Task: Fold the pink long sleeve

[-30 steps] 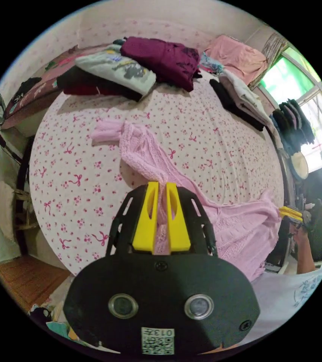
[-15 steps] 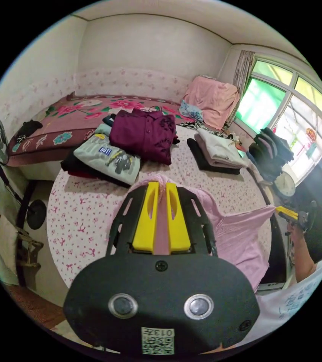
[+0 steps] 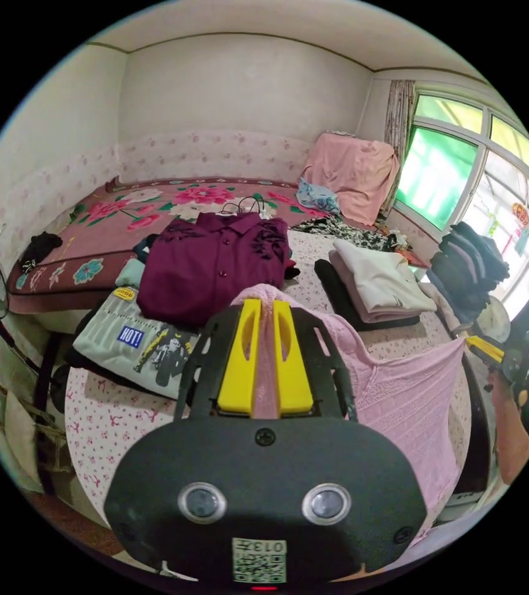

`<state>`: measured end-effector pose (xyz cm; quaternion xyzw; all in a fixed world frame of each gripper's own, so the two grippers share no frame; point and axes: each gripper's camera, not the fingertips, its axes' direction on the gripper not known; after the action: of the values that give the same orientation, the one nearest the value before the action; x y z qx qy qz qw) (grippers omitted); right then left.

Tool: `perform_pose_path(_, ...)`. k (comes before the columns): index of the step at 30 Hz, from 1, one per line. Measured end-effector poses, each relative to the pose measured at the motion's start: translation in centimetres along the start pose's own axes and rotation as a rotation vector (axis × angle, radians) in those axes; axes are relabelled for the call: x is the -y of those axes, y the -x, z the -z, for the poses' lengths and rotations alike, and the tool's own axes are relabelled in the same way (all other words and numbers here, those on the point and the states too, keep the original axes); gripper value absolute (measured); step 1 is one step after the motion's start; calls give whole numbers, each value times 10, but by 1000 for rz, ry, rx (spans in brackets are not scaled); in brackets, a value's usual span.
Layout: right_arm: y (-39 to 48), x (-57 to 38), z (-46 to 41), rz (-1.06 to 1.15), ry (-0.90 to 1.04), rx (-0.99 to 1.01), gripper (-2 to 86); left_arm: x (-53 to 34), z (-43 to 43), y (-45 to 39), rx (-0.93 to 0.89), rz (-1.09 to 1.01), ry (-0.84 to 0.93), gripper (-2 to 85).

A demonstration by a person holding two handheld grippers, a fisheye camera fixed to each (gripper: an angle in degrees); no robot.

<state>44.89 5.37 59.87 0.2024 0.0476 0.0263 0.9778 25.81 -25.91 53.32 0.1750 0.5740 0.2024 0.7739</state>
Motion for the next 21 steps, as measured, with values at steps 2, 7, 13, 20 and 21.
perform_pose_path(2, 0, -3, -26, -29, 63, 7, 2, 4, -19, -7, 6, -40, 7, 36)
perform_pose_path(7, 10, -18, -87, -52, 273, 35, 4, -5, -96, -6, -16, -48, 212, 77)
perform_pose_path(13, -6, -56, -102, -226, 347, 66, 13, -57, -93, 34, -43, 24, 321, 91)
perform_pose_path(20, -7, -114, -52, -340, 246, 192, 33, -133, -80, 38, -67, -18, 493, 129)
perform_pose_path(21, -2, -118, -48, -335, 247, 199, 33, -139, -82, 33, -88, -24, 499, 126)
